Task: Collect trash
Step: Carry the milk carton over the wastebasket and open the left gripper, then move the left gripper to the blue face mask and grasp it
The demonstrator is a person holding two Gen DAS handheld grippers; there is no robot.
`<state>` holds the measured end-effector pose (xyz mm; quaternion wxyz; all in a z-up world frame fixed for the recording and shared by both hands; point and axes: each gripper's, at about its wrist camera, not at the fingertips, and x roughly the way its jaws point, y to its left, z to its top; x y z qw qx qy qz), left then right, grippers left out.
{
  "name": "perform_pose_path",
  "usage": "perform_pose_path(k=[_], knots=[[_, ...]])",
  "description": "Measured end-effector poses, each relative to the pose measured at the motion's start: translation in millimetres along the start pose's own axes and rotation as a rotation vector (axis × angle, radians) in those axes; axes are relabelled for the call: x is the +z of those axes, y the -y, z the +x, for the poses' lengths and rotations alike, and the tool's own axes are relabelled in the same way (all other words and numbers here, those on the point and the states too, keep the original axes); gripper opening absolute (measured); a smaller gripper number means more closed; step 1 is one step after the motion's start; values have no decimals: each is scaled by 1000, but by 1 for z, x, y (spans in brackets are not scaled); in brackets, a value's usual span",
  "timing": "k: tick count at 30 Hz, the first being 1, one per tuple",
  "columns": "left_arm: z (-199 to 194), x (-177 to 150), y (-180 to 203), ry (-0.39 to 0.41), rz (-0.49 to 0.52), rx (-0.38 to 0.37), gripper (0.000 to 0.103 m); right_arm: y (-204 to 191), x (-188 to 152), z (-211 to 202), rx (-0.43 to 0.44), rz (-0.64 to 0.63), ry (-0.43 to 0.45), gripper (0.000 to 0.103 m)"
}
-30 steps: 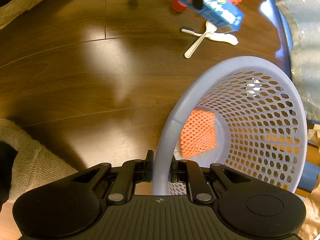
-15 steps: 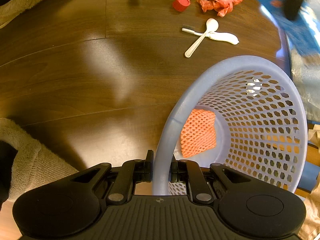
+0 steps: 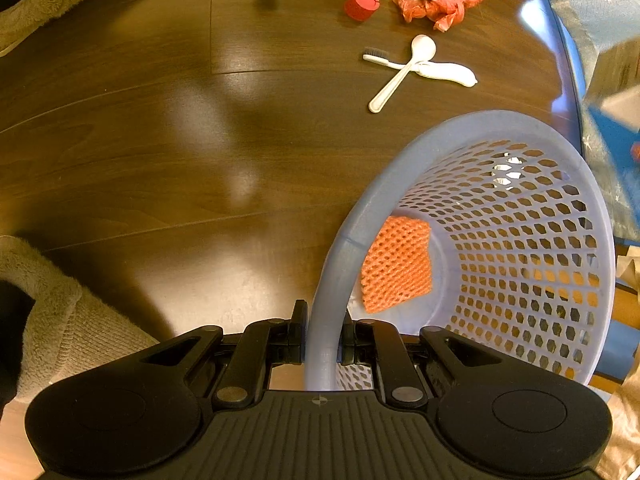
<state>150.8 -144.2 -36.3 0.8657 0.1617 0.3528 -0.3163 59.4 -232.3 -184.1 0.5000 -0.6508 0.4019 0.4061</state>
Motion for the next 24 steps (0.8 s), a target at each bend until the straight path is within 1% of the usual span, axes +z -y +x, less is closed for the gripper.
perform_pose_path(k=[5, 7, 10, 14, 17, 22, 24], knots=[[19, 4, 5, 9, -5, -47, 44, 0, -1, 1, 0, -2, 2, 9], [23, 3, 3, 14, -3, -43, 45, 0, -1, 1, -1, 0, 1, 9], [17, -2, -6, 22, -34, -18, 46, 1, -1, 0, -1, 1, -1, 9], [3, -14, -24, 16, -79, 33, 46, 2, -1, 0, 2, 2, -1, 9], [-9, -30, -41, -1, -115, 89, 49, 3, -1, 0, 3, 3, -2, 9], [-23, -67, -67, -63, -173, 186, 51, 4, 1, 0, 5, 4, 0, 9], [-28, -84, -78, -91, -213, 223, 53, 5, 2, 1, 8, 2, 0, 9]])
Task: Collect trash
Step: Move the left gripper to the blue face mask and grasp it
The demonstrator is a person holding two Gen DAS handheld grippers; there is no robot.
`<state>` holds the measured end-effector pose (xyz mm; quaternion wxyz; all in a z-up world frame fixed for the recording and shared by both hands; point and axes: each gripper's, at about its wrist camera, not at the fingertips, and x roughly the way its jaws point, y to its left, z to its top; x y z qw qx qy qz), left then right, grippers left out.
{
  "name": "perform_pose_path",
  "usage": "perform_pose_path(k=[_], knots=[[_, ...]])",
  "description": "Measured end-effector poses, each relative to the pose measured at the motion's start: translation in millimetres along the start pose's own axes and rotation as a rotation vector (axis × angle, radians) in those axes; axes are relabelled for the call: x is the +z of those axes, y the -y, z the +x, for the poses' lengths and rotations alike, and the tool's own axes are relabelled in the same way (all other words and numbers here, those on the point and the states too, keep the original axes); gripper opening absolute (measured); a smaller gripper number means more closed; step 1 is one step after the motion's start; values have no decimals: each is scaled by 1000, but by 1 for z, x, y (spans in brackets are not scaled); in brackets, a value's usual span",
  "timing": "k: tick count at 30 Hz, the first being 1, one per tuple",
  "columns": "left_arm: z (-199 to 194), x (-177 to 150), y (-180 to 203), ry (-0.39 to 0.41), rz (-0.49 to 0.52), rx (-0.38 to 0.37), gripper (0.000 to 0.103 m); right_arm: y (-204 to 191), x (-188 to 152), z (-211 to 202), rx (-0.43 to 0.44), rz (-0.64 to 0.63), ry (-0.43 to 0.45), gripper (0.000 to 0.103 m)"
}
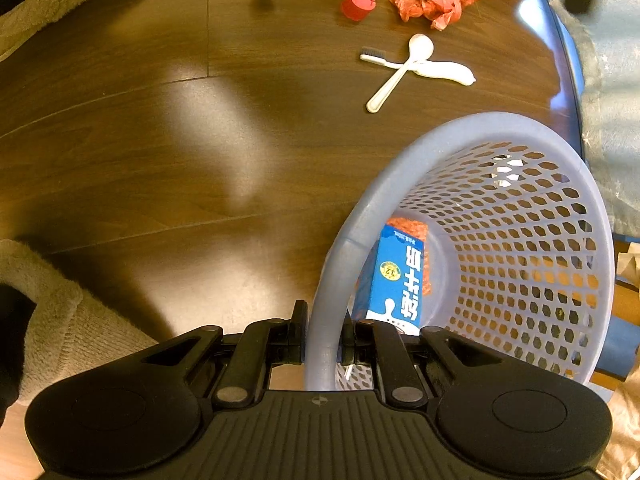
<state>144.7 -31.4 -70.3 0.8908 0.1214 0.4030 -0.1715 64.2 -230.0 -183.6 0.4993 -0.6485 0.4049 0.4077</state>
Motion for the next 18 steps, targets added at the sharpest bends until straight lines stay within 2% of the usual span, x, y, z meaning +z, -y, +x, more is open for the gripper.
perform_pose_path(k=[9, 12, 18], knots=[[-3, -81, -47, -124, -125, 142, 57, 2, -2, -1, 1, 1, -2, 9], [-5, -107, -56, -166, -170, 156, 57, 3, -2, -1, -3, 3, -3, 9], [-1, -151, -53, -227, -192, 160, 58, 4, -3, 1, -3, 6, -7, 9]])
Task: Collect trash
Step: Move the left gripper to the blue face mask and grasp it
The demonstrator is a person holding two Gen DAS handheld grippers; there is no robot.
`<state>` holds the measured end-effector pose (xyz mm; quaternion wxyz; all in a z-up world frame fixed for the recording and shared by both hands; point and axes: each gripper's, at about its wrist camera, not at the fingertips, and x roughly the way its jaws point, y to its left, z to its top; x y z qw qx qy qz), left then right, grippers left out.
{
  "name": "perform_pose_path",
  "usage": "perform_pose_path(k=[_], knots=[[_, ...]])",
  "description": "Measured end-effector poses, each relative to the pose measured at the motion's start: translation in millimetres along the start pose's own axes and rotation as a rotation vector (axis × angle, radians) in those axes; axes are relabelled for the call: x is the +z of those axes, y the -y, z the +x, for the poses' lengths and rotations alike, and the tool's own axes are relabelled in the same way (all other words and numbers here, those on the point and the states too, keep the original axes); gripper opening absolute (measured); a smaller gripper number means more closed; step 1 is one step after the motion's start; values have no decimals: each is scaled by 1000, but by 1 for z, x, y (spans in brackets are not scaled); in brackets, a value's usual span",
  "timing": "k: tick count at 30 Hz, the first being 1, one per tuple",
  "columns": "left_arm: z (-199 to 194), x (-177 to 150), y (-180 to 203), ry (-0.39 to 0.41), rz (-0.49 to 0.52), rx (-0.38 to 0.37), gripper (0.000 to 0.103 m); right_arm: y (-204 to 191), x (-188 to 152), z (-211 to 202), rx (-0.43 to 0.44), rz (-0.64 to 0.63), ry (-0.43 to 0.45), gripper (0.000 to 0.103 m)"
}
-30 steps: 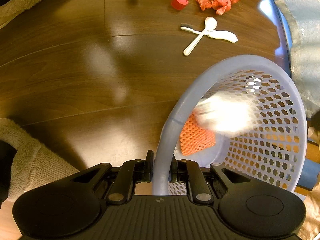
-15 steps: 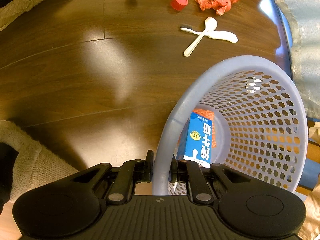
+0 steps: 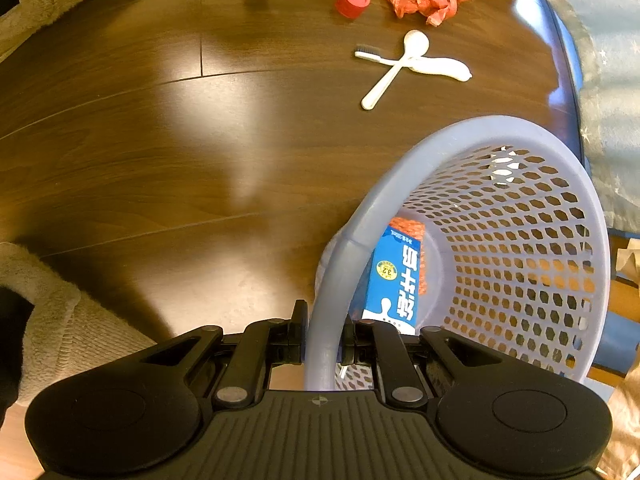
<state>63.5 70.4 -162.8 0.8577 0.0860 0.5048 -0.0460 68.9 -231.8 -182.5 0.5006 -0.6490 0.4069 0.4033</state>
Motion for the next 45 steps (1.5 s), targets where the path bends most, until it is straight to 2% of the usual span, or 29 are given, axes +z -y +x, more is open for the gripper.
perform_pose_path(k=[6, 15, 33, 45], knots=[[19, -30, 11, -43, 63, -14, 58, 3, -3, 2, 1, 8, -5, 9], [42, -46, 22, -97, 93, -50, 58, 7, -7, 2, 4, 33, -5, 9], [69, -50, 24, -136, 102, -61, 60, 29, -18, 9, -1, 142, -3, 7], [82, -58, 27, -163, 126, -81, 62, 38, -24, 7, -22, 210, 31, 8]])
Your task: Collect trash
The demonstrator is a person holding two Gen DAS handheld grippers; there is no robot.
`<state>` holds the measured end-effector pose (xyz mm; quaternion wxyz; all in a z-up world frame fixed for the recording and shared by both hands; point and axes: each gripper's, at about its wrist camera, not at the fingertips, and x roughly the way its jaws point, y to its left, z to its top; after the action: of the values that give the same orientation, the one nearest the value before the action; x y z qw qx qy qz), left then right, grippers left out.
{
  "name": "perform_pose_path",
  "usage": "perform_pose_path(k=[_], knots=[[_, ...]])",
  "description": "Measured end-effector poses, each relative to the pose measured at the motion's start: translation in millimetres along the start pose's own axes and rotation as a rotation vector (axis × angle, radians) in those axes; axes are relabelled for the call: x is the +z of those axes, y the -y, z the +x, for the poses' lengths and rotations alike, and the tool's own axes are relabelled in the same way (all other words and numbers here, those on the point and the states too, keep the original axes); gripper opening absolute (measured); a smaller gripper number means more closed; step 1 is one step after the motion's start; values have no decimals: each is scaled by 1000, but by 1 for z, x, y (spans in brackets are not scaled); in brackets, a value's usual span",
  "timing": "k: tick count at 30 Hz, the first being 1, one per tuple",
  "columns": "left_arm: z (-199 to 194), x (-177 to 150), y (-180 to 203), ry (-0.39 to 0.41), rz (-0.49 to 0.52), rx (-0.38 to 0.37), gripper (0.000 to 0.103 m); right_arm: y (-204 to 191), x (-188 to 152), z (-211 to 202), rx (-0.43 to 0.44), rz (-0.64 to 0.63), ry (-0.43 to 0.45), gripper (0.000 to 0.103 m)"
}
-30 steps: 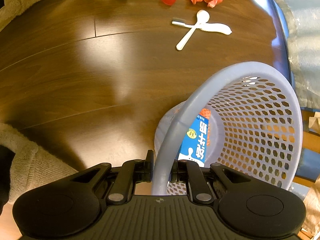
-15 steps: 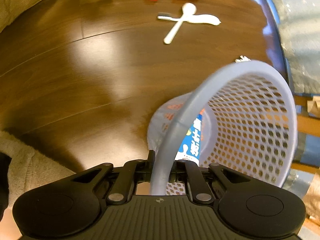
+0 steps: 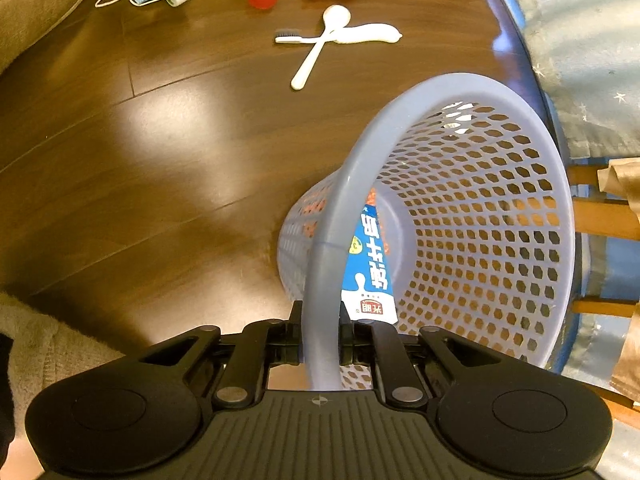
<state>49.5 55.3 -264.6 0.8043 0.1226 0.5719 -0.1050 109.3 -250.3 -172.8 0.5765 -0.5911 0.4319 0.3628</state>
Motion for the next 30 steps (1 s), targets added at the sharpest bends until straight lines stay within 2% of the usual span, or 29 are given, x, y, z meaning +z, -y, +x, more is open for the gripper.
perform_pose_path(k=[7, 9, 16, 17, 24, 30], knots=[[5, 1, 3, -7, 24, -17, 59, 2, 3, -1, -1, 7, 6, 9], [5, 2, 2, -12, 20, -21, 48, 2, 3, -2, 0, 8, 5, 9], [-8, 2, -2, -17, 21, -27, 26, 3, 1, -4, -1, 10, 1, 9], [-12, 2, -2, -19, 23, -27, 18, 3, 1, -4, -2, 8, 1, 9], [-49, 10, -5, 15, 46, -20, 16, 1, 1, -4, -6, 1, -2, 9], [-91, 44, -5, 105, 67, -17, 16, 0, 2, -5, -6, 4, 3, 9]])
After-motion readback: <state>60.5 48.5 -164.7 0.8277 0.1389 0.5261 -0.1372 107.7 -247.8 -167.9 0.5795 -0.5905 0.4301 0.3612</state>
